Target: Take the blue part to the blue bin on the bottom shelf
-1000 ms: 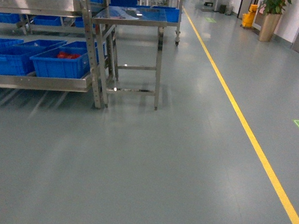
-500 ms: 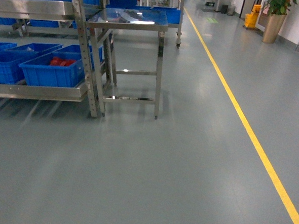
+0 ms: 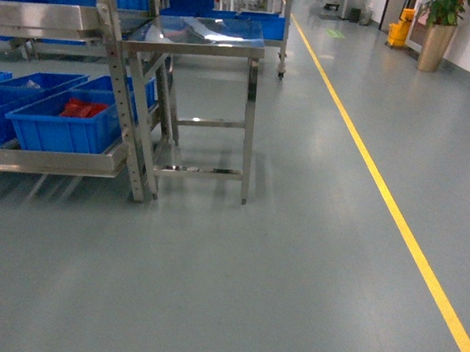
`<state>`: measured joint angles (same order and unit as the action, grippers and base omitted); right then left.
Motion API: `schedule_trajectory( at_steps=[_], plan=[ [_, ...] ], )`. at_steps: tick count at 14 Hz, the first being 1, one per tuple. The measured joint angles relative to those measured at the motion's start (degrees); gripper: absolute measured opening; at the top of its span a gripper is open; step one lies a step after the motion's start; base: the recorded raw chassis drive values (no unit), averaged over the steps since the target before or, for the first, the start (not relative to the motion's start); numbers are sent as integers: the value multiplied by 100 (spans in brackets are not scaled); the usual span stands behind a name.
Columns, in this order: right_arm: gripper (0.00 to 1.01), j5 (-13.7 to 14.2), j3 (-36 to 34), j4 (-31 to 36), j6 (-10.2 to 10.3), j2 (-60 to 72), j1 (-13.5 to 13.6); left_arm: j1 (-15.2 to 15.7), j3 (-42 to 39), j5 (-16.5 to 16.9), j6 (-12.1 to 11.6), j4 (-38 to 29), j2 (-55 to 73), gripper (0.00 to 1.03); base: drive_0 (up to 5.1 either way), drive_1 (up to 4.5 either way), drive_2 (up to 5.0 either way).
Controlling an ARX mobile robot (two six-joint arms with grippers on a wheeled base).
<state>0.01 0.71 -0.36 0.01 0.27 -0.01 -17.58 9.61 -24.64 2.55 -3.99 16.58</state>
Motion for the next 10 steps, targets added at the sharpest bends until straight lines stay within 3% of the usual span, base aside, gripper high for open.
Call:
schedule_trajectory(
  at_steps=[10],
  plan=[
    [98,0,0,17,0,0,0,0,0,0,0,0,2,43,10,412,-392]
  ],
)
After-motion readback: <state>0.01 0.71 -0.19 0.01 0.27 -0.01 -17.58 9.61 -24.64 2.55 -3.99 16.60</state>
